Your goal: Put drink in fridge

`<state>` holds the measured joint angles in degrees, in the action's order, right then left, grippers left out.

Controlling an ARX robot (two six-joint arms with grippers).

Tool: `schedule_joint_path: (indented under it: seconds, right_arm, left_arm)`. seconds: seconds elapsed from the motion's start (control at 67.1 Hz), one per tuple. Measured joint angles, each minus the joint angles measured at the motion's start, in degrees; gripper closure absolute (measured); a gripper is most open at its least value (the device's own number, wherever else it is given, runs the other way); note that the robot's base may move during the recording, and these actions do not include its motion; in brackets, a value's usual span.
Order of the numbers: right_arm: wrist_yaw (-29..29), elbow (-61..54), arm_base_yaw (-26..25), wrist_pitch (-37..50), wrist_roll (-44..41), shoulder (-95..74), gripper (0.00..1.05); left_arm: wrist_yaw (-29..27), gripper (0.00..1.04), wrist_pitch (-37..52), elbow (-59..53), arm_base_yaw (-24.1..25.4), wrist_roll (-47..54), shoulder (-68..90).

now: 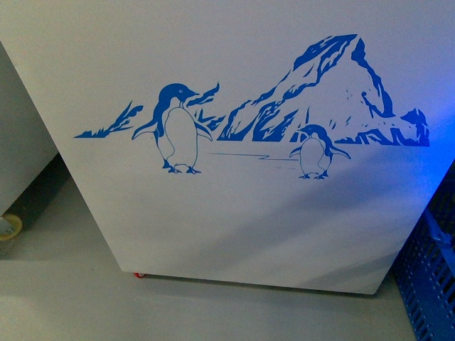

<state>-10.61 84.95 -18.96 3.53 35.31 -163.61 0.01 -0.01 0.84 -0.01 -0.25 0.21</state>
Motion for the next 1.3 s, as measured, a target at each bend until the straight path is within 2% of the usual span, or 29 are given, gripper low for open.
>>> schedule_joint_path:
  seconds: [0.149,0.343,0.507,0.596,0.775,0.865,1.088,1.297]
  right_arm:
    - [0.22,-10.91,0.63,4.83,-1.53,10.67,0.61]
    - [2.91,-26.16,0.66,9.68,-6.45,32.35,0.62]
    - [5.95,-36.37,1.03,9.4,-12.11,49.94,0.62]
    - [10.69,-41.94,1.81,5.49,-16.39,63.28,0.62]
    - [18.16,-43.63,3.61,-1.33,-21.88,83.41,0.62]
    - [19.93,-42.51,4.24,-3.93,-23.43,91.71,0.62]
    - [19.58,-38.69,5.18,-9.05,-24.46,109.55,0.63]
    - [20.35,-37.97,6.1,-12.22,-20.57,118.75,0.63]
  left_arm:
    - [0.0,0.08,0.0,0.0,0.0,0.0,0.0]
    - [0.0,0.08,0.0,0.0,0.0,0.0,0.0]
    - [0.0,0.08,0.0,0.0,0.0,0.0,0.0]
    - [0.0,0.08,0.0,0.0,0.0,0.0,0.0]
    - [0.0,0.08,0.0,0.0,0.0,0.0,0.0]
    - [0.0,0.08,0.0,0.0,0.0,0.0,0.0]
    - [0.02,0.08,0.0,0.0,0.0,0.0,0.0]
    - [0.02,0.08,0.0,0.0,0.0,0.0,0.0]
